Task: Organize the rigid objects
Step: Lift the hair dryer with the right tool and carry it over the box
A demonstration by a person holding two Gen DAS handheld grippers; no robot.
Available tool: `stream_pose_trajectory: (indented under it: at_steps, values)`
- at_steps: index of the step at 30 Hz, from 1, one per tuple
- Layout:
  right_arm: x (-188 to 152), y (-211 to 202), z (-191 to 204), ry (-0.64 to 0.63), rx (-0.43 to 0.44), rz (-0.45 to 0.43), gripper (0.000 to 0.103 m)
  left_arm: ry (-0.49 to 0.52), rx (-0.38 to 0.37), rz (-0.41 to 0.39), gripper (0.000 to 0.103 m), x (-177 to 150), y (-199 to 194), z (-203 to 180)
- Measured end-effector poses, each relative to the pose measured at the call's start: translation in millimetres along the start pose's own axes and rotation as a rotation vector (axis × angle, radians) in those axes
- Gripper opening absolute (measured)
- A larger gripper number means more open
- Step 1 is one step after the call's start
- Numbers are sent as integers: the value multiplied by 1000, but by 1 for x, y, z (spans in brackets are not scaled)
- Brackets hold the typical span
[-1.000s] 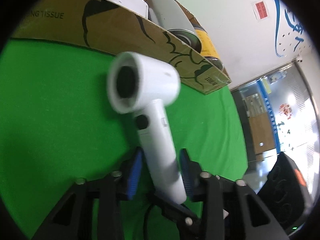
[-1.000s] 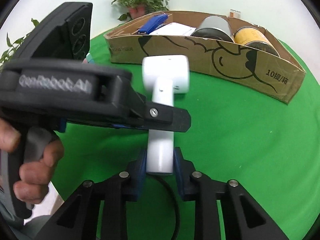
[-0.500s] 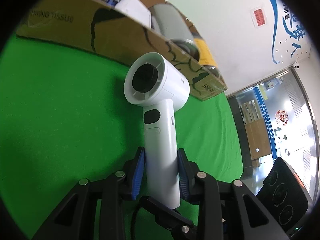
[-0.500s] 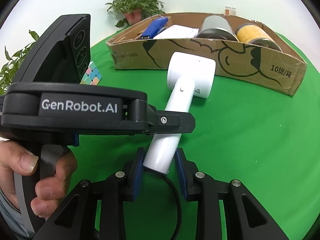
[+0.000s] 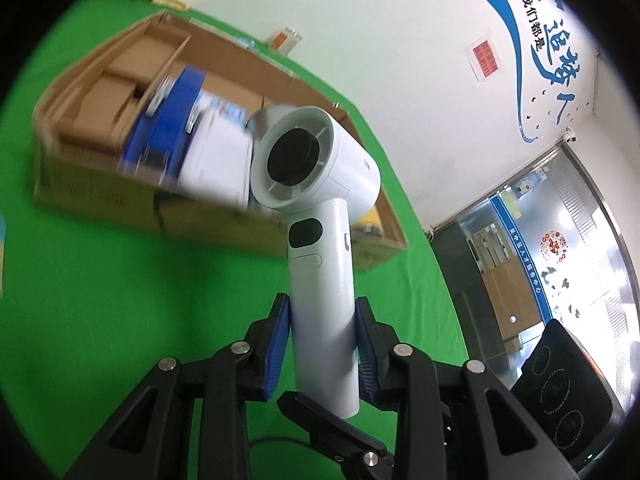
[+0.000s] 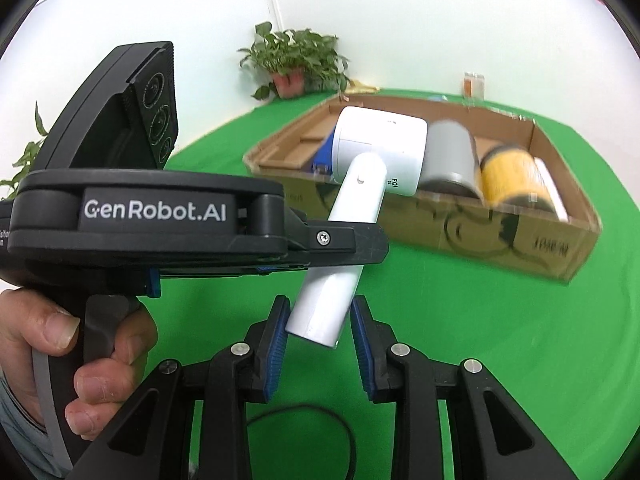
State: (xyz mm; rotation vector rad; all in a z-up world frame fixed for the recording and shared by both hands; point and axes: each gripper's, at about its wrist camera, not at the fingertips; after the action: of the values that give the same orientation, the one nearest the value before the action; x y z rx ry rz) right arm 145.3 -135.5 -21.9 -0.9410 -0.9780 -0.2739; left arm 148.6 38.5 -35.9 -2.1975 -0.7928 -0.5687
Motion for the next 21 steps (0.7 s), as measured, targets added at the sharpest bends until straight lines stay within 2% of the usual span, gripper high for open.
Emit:
stream_pose_trajectory:
  at_steps: [6,11,18,21]
  values:
    - [47,26,-19,-30,-12,-37,29,54,5,-11,30,49,28,-5]
    - [74,54,-38,5,-1,-22,29,38,27,10,31,80,57,4]
    - [91,95,-53,51,-8,41,29,-26,58,81,33,91,91,27]
    - [85,104,-52,42,-23,61,29,-33,119,110,35,81,96,37]
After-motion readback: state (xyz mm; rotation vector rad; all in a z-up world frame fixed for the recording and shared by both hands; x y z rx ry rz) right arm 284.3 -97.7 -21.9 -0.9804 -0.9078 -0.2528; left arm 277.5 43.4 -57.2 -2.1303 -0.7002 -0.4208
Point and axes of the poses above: each gripper's, at about its wrist camera, not at the fingertips, and y roughly the way its jaws point, z to its left, x to its top, and after that the axes turned 13 degrees about -z, right-handed
